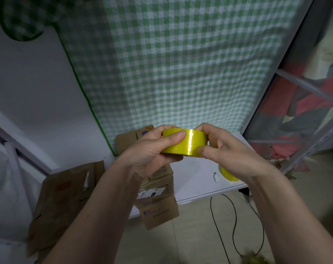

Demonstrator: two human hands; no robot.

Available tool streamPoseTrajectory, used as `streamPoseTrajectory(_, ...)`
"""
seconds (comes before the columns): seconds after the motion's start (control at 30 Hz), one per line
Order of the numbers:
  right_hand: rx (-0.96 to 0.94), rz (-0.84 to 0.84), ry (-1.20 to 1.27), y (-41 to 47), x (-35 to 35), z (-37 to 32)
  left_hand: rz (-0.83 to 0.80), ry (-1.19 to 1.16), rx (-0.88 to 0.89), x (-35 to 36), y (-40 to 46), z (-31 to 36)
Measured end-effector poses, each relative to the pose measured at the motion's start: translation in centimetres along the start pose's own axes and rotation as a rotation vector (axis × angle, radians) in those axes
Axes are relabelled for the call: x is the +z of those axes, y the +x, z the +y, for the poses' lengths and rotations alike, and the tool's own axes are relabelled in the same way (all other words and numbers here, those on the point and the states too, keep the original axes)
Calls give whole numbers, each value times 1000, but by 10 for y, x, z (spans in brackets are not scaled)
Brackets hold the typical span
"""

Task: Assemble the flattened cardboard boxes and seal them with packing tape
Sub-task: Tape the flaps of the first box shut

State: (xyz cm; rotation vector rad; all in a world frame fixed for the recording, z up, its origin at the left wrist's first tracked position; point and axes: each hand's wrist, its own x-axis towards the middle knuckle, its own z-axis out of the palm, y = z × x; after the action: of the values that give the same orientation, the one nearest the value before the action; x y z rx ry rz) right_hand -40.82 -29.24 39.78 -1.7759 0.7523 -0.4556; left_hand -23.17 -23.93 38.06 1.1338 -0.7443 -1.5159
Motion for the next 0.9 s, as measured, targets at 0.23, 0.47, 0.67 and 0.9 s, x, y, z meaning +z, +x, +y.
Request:
streamPoseTrajectory(0.23, -40, 34, -22, -1, -1, -2, -10, 14, 12, 0, 1, 2)
streamPoseTrajectory(0.47, -50, 61, -60, -2, 0, -3, -31, 10, 10, 1, -1, 1)
streamPoseTrajectory(0.67, -47, 11, -73, -7, -3, -1, -12, 26, -2, 3, -1, -3)
streamPoseTrajectory(0.9, -115, 17, 86, -5, -3, 6, -21, 25, -3, 5, 0, -6)
